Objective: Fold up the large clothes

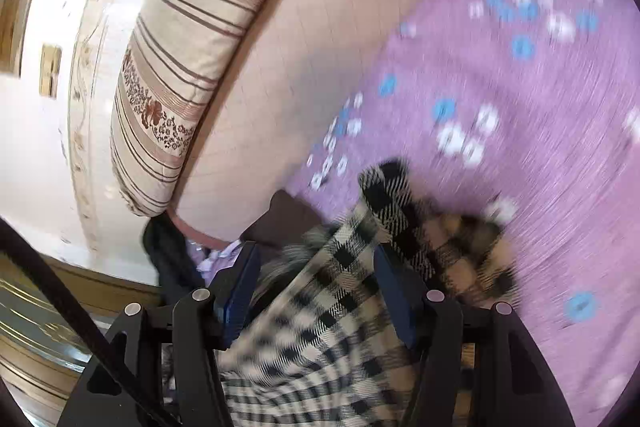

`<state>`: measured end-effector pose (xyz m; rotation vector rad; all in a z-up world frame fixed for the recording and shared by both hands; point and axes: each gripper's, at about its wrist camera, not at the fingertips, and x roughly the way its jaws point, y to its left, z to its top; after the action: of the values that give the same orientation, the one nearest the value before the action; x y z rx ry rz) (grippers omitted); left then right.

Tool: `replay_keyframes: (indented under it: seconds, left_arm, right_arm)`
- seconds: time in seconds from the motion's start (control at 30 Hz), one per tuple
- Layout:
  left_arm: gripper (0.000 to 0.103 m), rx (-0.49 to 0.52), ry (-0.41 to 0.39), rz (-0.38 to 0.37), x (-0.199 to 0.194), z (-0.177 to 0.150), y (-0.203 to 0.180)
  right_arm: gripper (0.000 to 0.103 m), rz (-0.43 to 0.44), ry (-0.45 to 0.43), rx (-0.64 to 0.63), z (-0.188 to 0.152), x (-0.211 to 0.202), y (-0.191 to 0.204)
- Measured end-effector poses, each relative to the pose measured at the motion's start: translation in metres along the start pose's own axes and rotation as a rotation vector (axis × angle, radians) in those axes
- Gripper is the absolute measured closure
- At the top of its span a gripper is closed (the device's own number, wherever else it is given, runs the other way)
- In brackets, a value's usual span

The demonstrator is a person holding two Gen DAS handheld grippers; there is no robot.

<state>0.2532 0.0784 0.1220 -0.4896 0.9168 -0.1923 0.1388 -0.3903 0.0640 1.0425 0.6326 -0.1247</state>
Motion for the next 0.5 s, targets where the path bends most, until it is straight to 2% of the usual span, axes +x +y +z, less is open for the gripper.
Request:
replay_keyframes:
  seconds: [0.17, 0.3, 0.5]
  left_arm:
    - [0.033, 0.138, 0.001, 0.102, -0.025, -0.027, 0.0]
    - [0.033, 0.233, -0.006, 0.188, -0.043, -0.063, 0.002]
    - [0.033, 0.317, 0.016, 0.188, -0.067, -0.126, 0.008]
  right_arm:
    - [0.039, -0.143, -0.071, -0.169, 0.007, -0.071, 0.005]
    - [0.039, -0.226, -0.178, -0.168, 0.017, -0.163, -0.027]
    - [0.039, -0.349, -0.264, -0.151, 0.013, -0.282, -0.076]
